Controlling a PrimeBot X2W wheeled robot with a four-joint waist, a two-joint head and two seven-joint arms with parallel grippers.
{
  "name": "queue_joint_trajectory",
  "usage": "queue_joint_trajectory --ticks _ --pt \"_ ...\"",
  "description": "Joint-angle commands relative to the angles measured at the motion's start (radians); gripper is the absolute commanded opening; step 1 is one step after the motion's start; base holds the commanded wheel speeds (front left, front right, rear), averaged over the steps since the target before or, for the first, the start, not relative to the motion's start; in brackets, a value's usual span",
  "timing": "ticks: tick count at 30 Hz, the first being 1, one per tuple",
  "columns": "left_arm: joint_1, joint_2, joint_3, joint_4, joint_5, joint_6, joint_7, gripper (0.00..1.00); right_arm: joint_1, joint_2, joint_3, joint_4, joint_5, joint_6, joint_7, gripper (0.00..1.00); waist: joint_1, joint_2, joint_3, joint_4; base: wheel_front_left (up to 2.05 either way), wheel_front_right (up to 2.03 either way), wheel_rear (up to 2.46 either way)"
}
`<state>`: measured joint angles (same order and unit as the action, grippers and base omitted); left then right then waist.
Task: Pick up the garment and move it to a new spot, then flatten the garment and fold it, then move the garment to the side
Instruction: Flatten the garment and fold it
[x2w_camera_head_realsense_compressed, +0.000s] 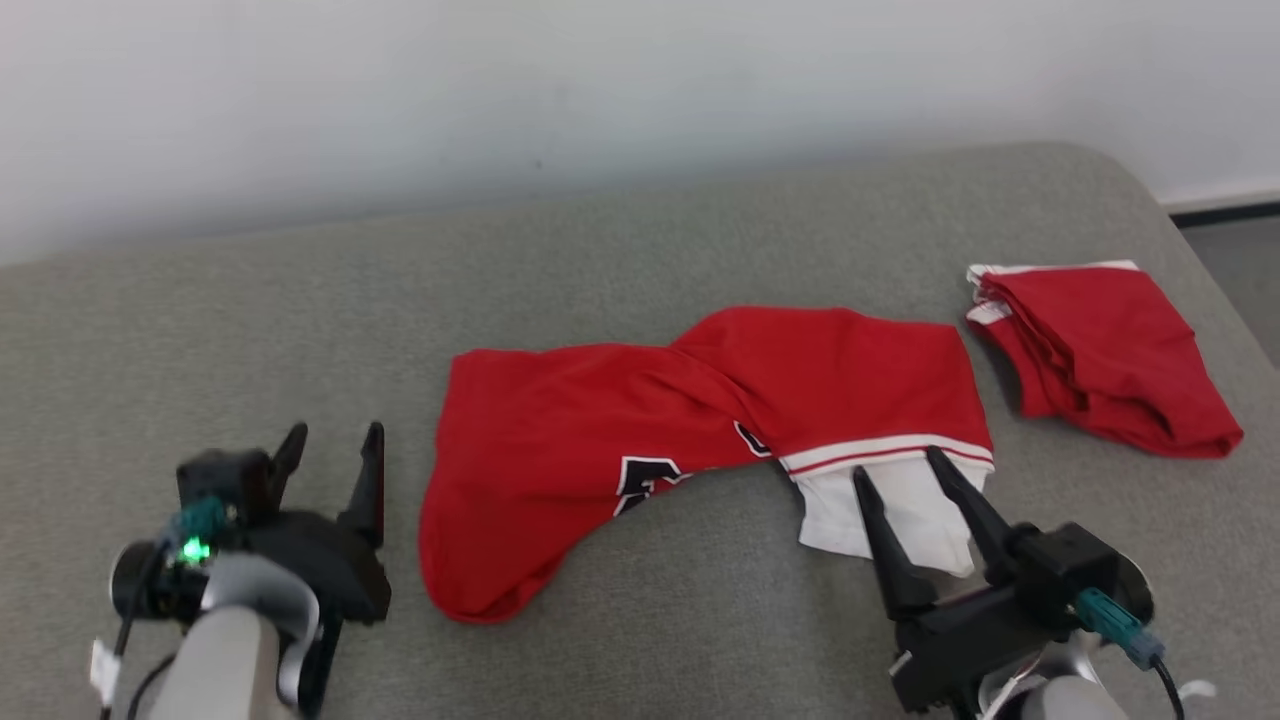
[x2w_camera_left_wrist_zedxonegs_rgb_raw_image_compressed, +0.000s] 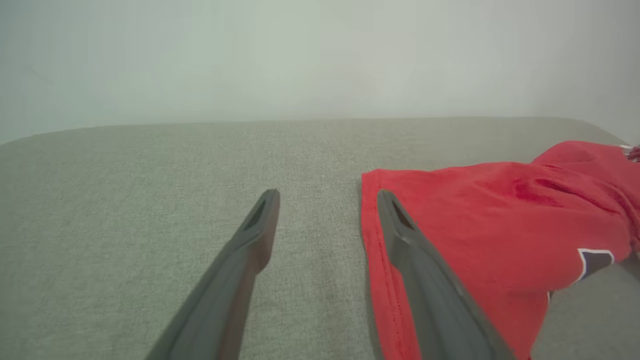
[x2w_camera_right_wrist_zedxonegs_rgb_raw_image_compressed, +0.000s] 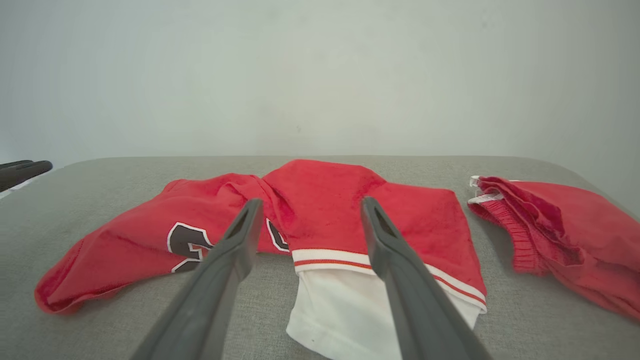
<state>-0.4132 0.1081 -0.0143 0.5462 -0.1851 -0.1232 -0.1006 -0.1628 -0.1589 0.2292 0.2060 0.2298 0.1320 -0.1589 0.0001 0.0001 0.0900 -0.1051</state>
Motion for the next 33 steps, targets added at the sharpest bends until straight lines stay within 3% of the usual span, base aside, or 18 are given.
queue_joint_trajectory --ticks 1,14,24,25,27,31,33 --pt "-0.042 0.008 -0.007 0.025 -0.008 -0.001 0.013 1.00 -0.021 0.001 0.019 0.001 0.008 -0.003 -0.003 1.00 -0.0001 -0.0001 0.075 -0.068 0.00 0.00 0.00" --pt "-0.332 0.069 -0.116 0.297 -0.066 -0.006 0.265 1.00 -0.099 0.016 0.124 0.038 0.048 -0.003 -0.036 1.00 -0.0001 -0.0001 0.184 -0.158 0.00 0.00 0.00" --pt "-0.385 0.077 -0.162 0.377 -0.070 -0.006 0.294 1.00 -0.105 0.012 0.132 0.055 0.054 -0.003 -0.050 1.00 -0.0001 -0.0001 0.196 -0.176 0.00 0.00 0.00" --pt "-0.389 0.082 -0.171 0.382 -0.064 -0.006 0.292 0.70 -0.107 0.015 0.135 0.056 0.053 -0.003 -0.051 1.00 -0.0001 -0.0001 0.197 -0.179 0.00 0.00 0.00" --pt "-0.394 0.089 -0.173 0.396 -0.066 -0.005 0.284 0.00 -0.111 0.019 0.141 0.058 0.054 -0.003 -0.052 1.00 -0.0001 -0.0001 0.200 -0.185 0.00 0.00 0.00" --pt "-0.397 0.107 -0.172 0.423 -0.057 0.028 0.262 0.00 -0.114 0.023 0.149 0.062 0.054 -0.003 -0.056 1.00 -0.0001 -0.0001 0.207 -0.197 0.00 0.00 0.00" --pt "-0.416 0.126 -0.165 0.410 -0.045 0.065 0.210 0.00 -0.114 0.022 0.147 0.064 0.055 -0.003 -0.059 1.00 -0.0001 -0.0001 0.210 -0.202 0.00 0.00 0.00"
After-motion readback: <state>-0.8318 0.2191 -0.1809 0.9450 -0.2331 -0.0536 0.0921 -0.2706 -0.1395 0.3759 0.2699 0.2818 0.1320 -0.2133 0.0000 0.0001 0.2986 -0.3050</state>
